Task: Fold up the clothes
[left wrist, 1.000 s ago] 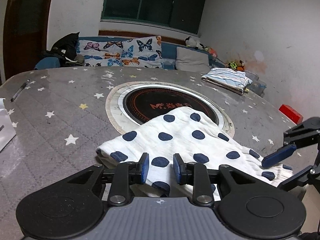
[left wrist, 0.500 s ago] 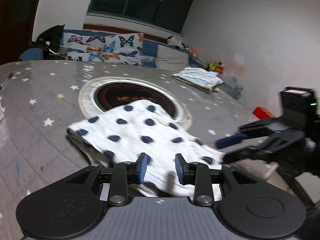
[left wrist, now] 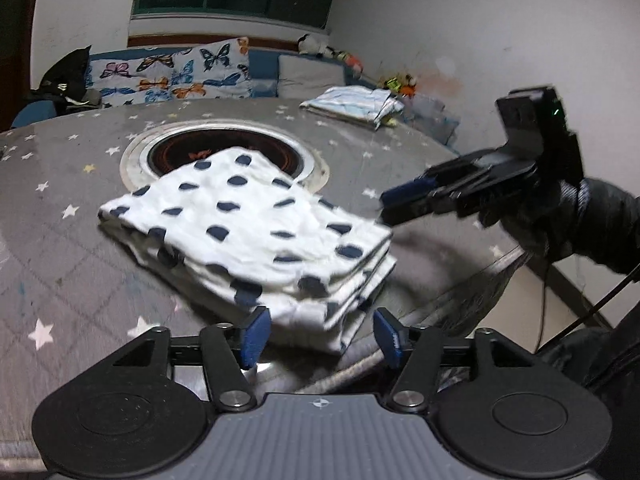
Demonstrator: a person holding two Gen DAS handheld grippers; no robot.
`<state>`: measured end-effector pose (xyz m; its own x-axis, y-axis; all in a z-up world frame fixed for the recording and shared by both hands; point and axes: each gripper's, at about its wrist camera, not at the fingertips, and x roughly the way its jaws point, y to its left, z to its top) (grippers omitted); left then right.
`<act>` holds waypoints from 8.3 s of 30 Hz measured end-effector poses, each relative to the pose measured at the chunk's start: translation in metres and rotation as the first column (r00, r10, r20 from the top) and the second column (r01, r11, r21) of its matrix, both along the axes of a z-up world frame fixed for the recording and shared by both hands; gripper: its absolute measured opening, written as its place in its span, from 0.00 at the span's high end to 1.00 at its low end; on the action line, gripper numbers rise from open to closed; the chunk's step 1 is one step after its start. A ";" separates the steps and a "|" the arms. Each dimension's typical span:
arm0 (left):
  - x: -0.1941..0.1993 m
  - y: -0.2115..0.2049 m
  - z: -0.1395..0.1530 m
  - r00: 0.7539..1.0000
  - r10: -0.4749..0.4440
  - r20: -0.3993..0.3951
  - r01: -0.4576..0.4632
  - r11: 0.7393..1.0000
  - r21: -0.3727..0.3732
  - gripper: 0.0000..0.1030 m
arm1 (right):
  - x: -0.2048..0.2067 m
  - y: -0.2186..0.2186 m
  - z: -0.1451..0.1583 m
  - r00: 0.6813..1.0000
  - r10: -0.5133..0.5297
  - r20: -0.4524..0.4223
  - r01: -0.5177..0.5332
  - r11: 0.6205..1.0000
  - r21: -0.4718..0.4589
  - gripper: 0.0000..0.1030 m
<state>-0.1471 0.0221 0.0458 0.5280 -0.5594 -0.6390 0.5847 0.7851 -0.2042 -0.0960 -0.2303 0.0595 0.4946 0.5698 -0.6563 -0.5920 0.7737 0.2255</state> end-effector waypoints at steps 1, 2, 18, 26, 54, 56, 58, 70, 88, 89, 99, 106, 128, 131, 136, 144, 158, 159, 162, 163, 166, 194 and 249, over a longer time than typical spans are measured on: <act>0.000 -0.002 -0.004 1.000 0.013 -0.008 -0.013 1.000 0.018 0.39 | 0.000 -0.001 -0.001 1.000 -0.005 0.002 0.005 1.000 -0.010 0.50; 0.000 -0.005 -0.007 0.999 0.030 -0.013 -0.030 0.999 0.037 0.39 | 0.000 -0.001 -0.003 1.000 -0.009 -0.003 0.009 1.000 -0.027 0.50; -0.007 -0.001 -0.022 0.966 0.243 0.088 -0.256 0.948 0.188 0.39 | -0.027 0.041 -0.023 0.990 0.144 -0.001 -0.142 0.981 -0.132 0.50; 0.020 0.040 -0.027 0.906 0.399 0.143 -0.423 0.876 0.231 0.39 | -0.018 0.050 -0.008 0.984 0.179 0.014 -0.178 0.982 -0.065 0.50; 0.147 0.116 -0.027 0.822 0.556 0.119 -0.569 0.809 0.149 0.41 | 0.159 -0.009 -0.037 0.970 -0.231 -0.077 0.238 0.966 0.101 0.51; 0.140 0.121 -0.023 0.818 0.568 0.085 -0.575 0.811 0.107 0.41 | 0.165 -0.013 -0.045 0.963 -0.240 -0.121 0.255 0.960 0.120 0.52; 0.132 0.125 -0.019 0.820 0.569 0.062 -0.573 0.817 0.071 0.41 | 0.165 -0.015 -0.049 0.962 -0.236 -0.139 0.254 0.958 0.131 0.56; 0.117 0.115 -0.001 0.856 0.516 -0.024 -0.516 0.851 -0.095 0.40 | 0.120 -0.013 -0.032 0.964 -0.247 -0.095 0.254 0.964 0.073 0.88; 0.115 0.055 0.005 0.943 0.333 0.000 -0.331 0.936 -0.117 0.38 | 0.051 -0.024 0.000 0.956 -0.291 0.027 0.291 0.957 0.016 0.63; 0.118 0.053 0.002 0.943 0.333 0.005 -0.331 0.939 -0.096 0.39 | 0.051 -0.019 0.002 0.962 -0.268 0.042 0.268 0.963 0.010 0.61; 0.136 0.040 0.002 0.936 0.331 0.121 -0.335 0.942 0.017 0.54 | 0.057 0.050 0.013 0.995 -0.008 0.095 0.010 1.000 -0.017 0.60; 0.129 0.027 0.007 0.944 0.198 0.264 -0.232 0.967 0.103 0.61 | 0.047 0.089 0.015 0.983 0.137 0.126 -0.133 0.990 -0.041 0.54; 0.159 0.027 0.006 0.938 0.230 0.259 -0.266 0.958 0.110 0.94 | 0.031 0.121 0.008 0.950 0.239 0.202 -0.219 0.969 -0.115 0.49; 0.164 0.038 -0.001 0.939 0.279 0.204 -0.300 0.950 0.082 0.89 | 0.032 0.125 0.007 0.946 0.254 0.203 -0.233 0.965 -0.124 0.49; 0.157 0.054 0.003 0.929 0.339 0.146 -0.344 0.939 0.008 0.84 | 0.031 0.141 0.006 0.923 0.318 0.218 -0.284 0.943 -0.176 0.49; 0.133 0.088 -0.004 0.887 0.460 -0.041 -0.462 0.880 -0.107 0.50 | 0.011 0.175 -0.016 0.844 0.462 0.271 -0.346 0.856 -0.383 0.43; 0.106 0.118 -0.032 0.728 0.519 -0.447 -0.679 0.632 -0.373 0.27 | 0.014 0.173 -0.012 0.856 0.395 0.335 -0.287 0.900 -0.328 0.65; 0.105 0.119 -0.036 0.713 0.511 -0.479 -0.695 0.601 -0.394 0.26 | 0.016 0.171 -0.009 0.862 0.380 0.336 -0.281 0.909 -0.308 0.66; 0.105 0.121 -0.046 0.671 0.469 -0.574 -0.738 0.498 -0.456 0.26 | 0.018 0.169 -0.006 0.871 0.355 0.340 -0.266 0.922 -0.281 0.67; 0.104 0.120 -0.049 0.657 0.458 -0.599 -0.751 0.466 -0.468 0.25 | 0.019 0.168 -0.005 0.874 0.346 0.341 -0.261 0.926 -0.272 0.67; 0.103 0.115 -0.058 0.634 0.419 -0.650 -0.771 0.410 -0.488 0.23 | 0.021 0.165 -0.002 0.883 0.321 0.343 -0.245 0.938 -0.245 0.68; 0.125 0.104 -0.064 0.672 0.370 -0.641 -0.740 0.355 -0.571 0.14 | 0.016 0.155 0.001 0.881 0.294 0.371 -0.240 0.953 -0.184 0.69; 0.157 0.080 -0.046 0.748 0.514 -0.420 -0.660 0.648 -0.381 0.70 | 0.129 -0.004 -0.041 0.933 -0.360 -0.018 0.360 0.930 0.069 0.93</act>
<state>0.0099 0.1017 -0.0003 0.7153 -0.4497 -0.5349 -0.0960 0.6949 -0.7127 0.0330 -0.2347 0.0180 0.6722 0.3987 -0.6238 -0.2755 0.9168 0.2891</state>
